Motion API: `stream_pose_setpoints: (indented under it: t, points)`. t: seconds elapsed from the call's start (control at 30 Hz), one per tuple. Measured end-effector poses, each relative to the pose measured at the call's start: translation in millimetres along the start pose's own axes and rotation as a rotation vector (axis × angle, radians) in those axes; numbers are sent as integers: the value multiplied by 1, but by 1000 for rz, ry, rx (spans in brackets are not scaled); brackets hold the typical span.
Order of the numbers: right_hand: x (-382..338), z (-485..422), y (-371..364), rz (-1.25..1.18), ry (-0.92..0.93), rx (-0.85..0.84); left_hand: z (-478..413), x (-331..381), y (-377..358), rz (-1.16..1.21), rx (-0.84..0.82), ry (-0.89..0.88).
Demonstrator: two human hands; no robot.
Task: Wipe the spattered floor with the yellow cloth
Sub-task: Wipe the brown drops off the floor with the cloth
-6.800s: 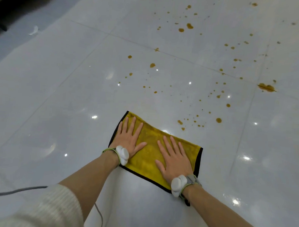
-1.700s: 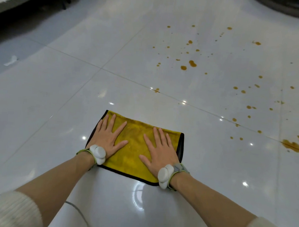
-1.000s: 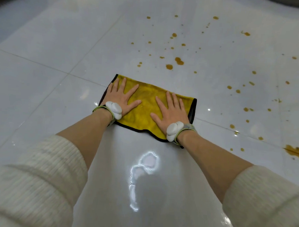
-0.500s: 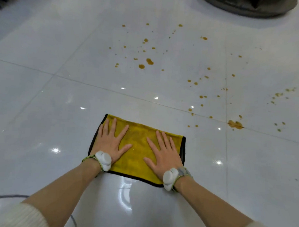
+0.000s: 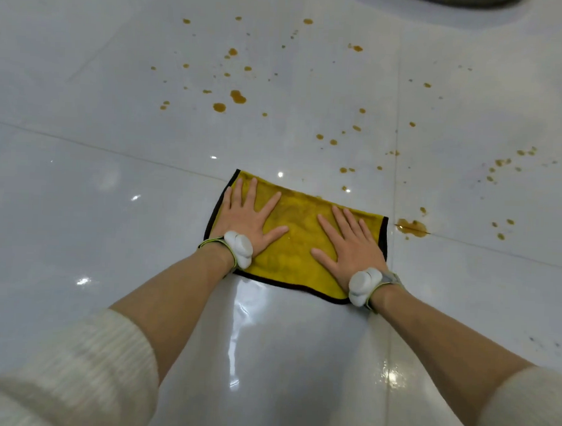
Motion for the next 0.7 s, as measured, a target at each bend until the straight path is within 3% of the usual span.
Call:
stream_pose_setpoints:
  t: [0.17,0.3,0.7]
  points:
    - [38,-67,11,-15,-61,23,-79,-2,6,2,17,-11]
    - [42,-73,13,16,-65,24,-91,1,7,-27,9,-39]
    - [-8,62,-9,-4,5,-52,51,30,-1,15,-4,-28]
Point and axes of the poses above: each hand's wrist, its own z-axis away from the middle knuckle, its own y-axis out of the back of the hand, x = y × z, the point moved 9 cm from there along -z, towards the middle knuckle, and after that the axes turned 6 degrees about -y, right-handed, at the moved point
